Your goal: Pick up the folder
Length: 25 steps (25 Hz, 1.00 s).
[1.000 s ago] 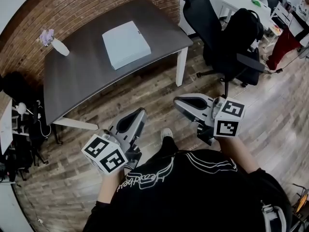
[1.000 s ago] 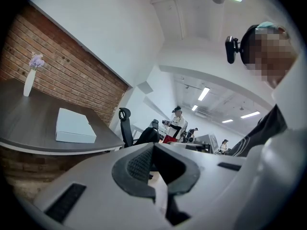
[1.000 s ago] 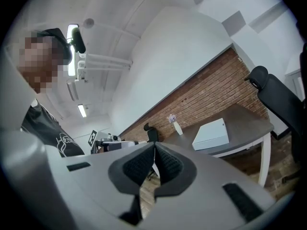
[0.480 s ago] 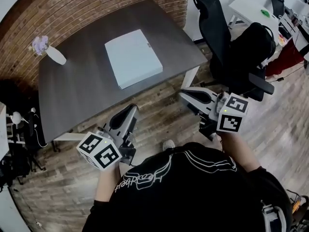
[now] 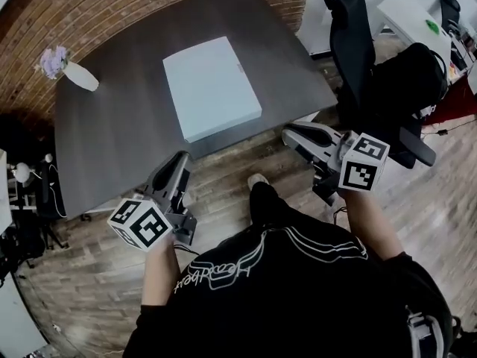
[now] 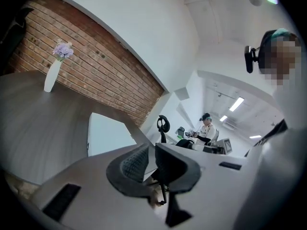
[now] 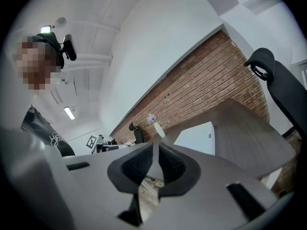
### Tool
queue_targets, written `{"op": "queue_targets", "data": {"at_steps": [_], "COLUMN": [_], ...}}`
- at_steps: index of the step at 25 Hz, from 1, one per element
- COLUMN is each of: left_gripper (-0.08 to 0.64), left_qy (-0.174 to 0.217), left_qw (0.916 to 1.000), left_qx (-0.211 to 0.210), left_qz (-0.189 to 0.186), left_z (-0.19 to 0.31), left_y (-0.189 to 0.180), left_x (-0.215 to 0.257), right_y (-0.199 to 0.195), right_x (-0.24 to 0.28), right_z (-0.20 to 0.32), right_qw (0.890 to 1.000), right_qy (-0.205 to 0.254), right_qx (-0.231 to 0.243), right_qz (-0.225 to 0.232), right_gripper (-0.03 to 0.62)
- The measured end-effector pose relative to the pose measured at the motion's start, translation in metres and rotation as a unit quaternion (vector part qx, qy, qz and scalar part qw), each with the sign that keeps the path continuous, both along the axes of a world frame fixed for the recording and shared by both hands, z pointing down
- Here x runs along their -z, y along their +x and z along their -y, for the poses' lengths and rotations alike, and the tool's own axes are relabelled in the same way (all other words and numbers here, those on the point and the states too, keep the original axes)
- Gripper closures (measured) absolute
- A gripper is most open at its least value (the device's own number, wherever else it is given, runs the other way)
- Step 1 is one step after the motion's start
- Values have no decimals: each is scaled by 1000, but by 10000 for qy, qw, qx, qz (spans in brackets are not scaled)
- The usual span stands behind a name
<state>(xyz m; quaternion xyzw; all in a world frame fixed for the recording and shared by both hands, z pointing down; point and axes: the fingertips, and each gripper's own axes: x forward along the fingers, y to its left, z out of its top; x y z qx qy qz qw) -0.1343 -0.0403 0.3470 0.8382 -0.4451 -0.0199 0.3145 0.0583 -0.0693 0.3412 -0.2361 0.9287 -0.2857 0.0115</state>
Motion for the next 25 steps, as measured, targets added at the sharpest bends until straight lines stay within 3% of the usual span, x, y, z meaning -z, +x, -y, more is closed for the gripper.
{"op": "queue_targets", "data": {"at_steps": [3,6,13,25], "left_gripper": [514,456,338,290], "left_qy": [-183,-337,-683,-1335], "left_qw": [9998,9994,9975,9892], "left_qx": [39,71,163,413], "left_qz": [-91,-67,25,438], "left_z": [37,68,121,173], "left_y": [-6,-13,-31,-68], "left_x": [-3,-11,-41,-104], "right_y": [-4,-10,-29,-55], "right_x": [-1,-7,-31,-102], "right_z": [47,83,142,201], "right_qw": [9999,9995,9973,9880], "right_qy": [-69,-134,-353,-872], "right_qx": [95,239,516,874], "right_qz": [-64,-145,-393,-926], "right_gripper": [582,507,441,397]}}
